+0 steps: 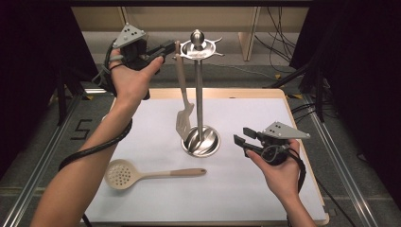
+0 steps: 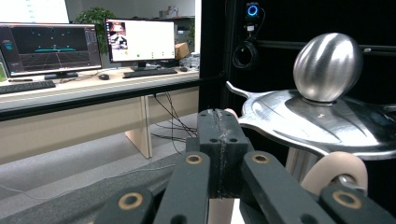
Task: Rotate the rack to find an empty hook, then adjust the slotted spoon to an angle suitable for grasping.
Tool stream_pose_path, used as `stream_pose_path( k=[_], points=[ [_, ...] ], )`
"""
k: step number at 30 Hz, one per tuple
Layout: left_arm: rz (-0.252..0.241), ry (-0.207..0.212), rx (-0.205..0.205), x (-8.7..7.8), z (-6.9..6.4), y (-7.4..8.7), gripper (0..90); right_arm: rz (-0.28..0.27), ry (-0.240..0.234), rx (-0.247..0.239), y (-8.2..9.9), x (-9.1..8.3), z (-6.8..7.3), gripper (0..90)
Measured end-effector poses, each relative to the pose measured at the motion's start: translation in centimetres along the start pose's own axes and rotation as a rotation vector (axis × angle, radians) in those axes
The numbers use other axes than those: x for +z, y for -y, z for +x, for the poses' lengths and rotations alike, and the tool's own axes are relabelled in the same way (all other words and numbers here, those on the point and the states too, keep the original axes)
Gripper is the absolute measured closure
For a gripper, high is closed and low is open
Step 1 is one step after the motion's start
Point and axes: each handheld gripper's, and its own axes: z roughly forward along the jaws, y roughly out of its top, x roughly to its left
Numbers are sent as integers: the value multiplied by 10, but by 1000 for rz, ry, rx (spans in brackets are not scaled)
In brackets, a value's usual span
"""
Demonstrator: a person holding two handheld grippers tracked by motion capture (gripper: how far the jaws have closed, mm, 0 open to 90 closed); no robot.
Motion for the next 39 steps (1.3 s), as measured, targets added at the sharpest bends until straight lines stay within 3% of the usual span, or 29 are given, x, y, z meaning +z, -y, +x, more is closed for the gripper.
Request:
stream_pose_path(
  k=[1,6,11,13,14,20,24,28,30,32,34,35,36,37,39],
  points=[
    [1,1,3,0,0,0,897,-9,-7,-32,0,1,-2,549],
    [8,16,26,-4,1,2,887,0,-11,-13,0,1,-1,545],
    [38,43,43,-22,2,11,757,-19,7,-13,1,1,-4,539],
    [58,52,54,-30,4,17,706,-13,0,-16,1,1,-7,536],
    [73,54,60,-35,5,21,679,-9,-6,4,1,1,-6,535],
    [101,66,83,-54,11,40,556,-1,12,-1,1,-1,-10,532],
    [139,74,93,-60,15,55,528,-16,4,-26,2,0,-12,532],
    [167,72,83,-61,24,66,516,-1,8,11,1,-2,-8,531],
    [207,78,76,-60,30,77,515,-4,20,-11,0,-1,-9,531],
    [251,93,90,-58,32,84,515,5,8,4,0,-1,-8,530],
    [302,119,104,-58,31,89,514,-7,27,-28,0,0,-11,530],
    [302,119,104,-58,31,89,513,0,14,-8,0,0,-10,530],
    [336,140,111,-57,30,92,512,-6,17,-12,0,0,-11,530],
    [413,171,134,-55,27,98,512,-24,28,-14,1,0,-12,530],
    [441,181,140,-54,26,101,510,-9,21,3,1,-1,-11,529]
  ],
)
